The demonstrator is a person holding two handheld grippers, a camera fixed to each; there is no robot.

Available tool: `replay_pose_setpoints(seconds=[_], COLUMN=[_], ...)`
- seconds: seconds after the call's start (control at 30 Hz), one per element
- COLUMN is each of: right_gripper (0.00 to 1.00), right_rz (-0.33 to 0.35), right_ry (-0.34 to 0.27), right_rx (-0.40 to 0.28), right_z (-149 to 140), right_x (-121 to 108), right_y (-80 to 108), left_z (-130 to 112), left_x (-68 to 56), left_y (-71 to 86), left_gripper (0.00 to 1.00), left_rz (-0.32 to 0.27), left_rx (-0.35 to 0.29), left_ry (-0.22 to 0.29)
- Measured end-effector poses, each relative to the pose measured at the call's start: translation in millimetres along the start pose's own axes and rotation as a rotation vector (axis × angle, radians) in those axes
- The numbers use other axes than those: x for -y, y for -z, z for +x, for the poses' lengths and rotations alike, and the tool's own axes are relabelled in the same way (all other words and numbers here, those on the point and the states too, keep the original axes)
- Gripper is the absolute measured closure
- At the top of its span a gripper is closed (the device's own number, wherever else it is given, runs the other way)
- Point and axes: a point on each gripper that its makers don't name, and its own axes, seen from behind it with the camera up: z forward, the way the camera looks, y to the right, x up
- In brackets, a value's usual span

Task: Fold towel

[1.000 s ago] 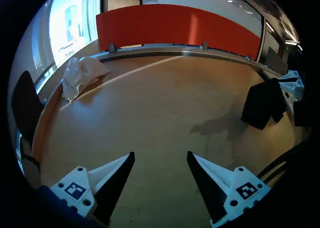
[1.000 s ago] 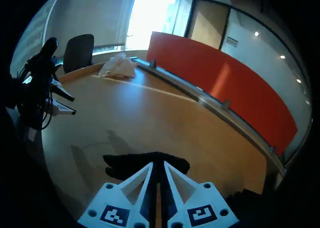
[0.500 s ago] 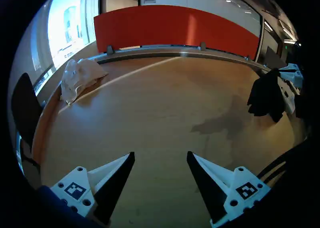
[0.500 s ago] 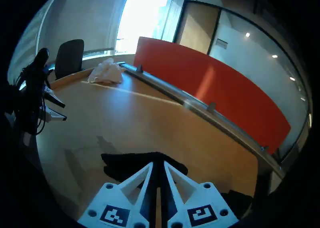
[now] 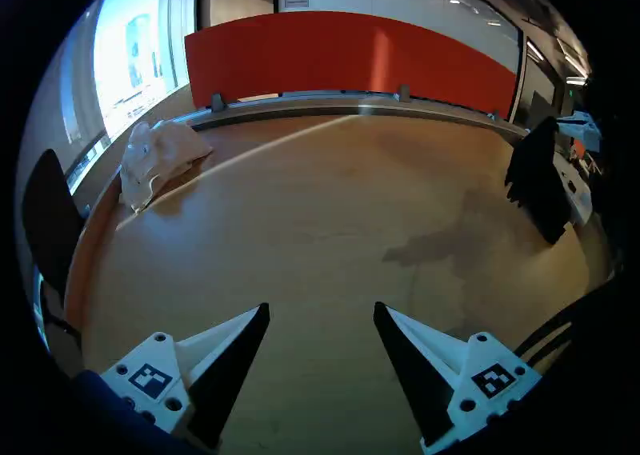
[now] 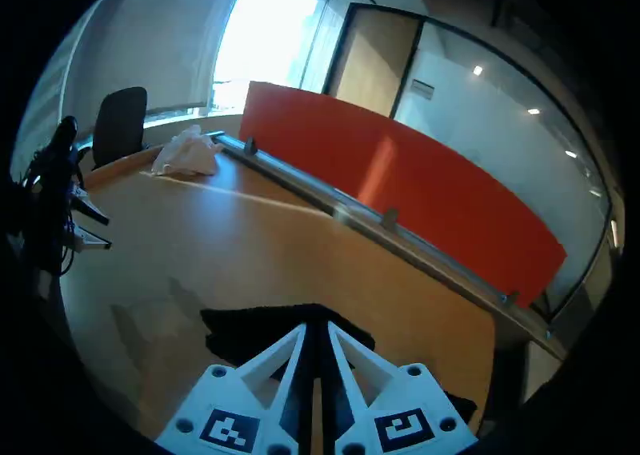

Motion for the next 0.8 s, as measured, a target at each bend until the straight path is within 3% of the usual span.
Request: replay_pose_setpoints(seconds=[0.8], right_gripper=[0.95], right_rz=[-0.168], right_ry=[-0.049], right_rx=[0.037], right_z=[-10], right_x=[-144], right_y=[11.4], left_z=[0], left_x=[0.4], left_y=[-3.0], left_gripper=[0.03], left_rz=[0.004], left_rx=[0.011], left_ry=[-0.001])
